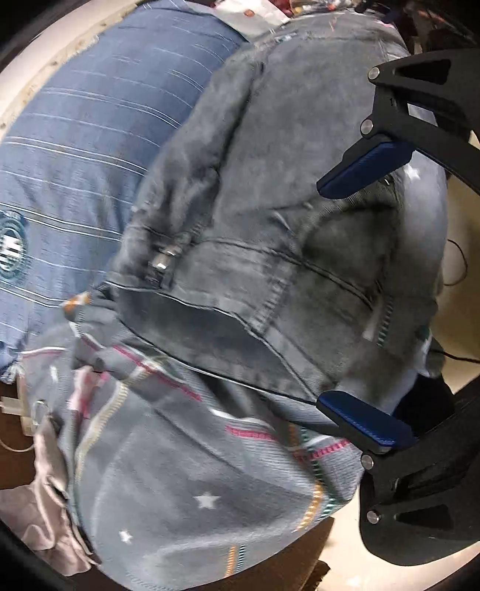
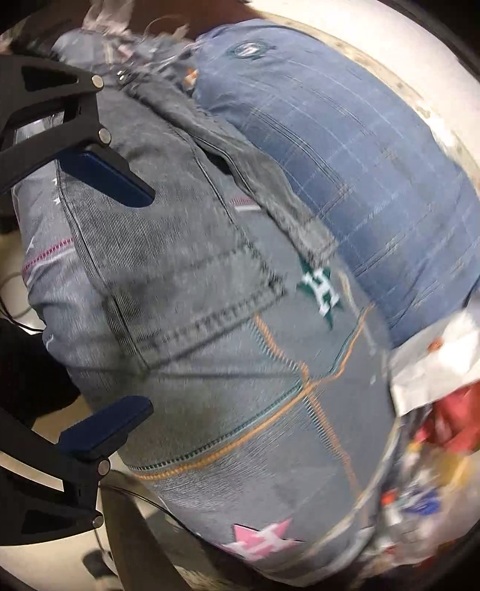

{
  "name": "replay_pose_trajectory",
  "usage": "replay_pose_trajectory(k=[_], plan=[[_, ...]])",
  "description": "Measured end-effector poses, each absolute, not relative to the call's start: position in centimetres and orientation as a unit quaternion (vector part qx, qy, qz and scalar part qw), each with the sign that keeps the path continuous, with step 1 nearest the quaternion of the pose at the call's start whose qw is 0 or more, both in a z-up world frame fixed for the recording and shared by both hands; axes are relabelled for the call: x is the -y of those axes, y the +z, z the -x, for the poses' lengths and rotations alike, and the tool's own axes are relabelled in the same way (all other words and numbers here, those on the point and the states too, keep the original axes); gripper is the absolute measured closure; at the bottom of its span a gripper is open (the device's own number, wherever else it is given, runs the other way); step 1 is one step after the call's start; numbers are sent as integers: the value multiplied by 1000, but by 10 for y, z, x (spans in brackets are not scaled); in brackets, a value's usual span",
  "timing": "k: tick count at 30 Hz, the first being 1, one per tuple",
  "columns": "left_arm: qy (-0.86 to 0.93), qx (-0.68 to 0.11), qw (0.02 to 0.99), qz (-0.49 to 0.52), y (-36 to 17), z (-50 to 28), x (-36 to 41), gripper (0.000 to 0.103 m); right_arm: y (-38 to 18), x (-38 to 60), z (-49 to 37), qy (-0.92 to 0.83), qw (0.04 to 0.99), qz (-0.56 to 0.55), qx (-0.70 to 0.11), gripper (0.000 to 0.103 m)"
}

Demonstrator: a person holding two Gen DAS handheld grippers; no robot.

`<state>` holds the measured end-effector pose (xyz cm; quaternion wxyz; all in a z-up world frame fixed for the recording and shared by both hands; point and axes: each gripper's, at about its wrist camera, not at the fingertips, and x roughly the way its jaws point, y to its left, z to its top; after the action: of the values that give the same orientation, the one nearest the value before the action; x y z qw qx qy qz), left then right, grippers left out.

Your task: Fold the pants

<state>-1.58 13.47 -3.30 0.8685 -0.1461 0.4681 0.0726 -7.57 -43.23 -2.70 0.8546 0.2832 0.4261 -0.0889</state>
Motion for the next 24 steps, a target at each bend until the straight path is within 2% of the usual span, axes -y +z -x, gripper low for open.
replay_pose_trajectory(k=[2, 6, 8, 10, 15, 20, 21, 22, 24], plan=[[67, -473, 867, 144, -37, 15, -138, 0, -31, 435, 67, -80, 849, -281, -441, 0], [57, -457, 873, 162, -30, 14, -144, 0, -28, 429, 49, -77, 856, -235, -454, 18], [53, -439, 882, 164, -25, 11, -149, 0, -30, 419, 36, -84, 860, -192, -465, 18], [66, -440, 883, 149, -26, 8, -148, 0, -35, 415, 29, -78, 855, -182, -479, 23], [76, -472, 860, 178, -43, 3, -164, 0, -40, 407, 21, -64, 853, -165, -492, 24], [75, -484, 833, 257, -59, 13, -198, 2, -46, 404, 13, -59, 844, -165, -506, 24], [71, -487, 830, 260, -62, 13, -198, 14, -45, 403, 12, -59, 844, -163, -507, 30], [68, -493, 828, 256, -63, 13, -197, 37, -45, 401, 12, -60, 844, -159, -508, 45], [76, -511, 826, 226, -67, 11, -192, 61, -45, 399, 11, -65, 843, -149, -513, 65]])
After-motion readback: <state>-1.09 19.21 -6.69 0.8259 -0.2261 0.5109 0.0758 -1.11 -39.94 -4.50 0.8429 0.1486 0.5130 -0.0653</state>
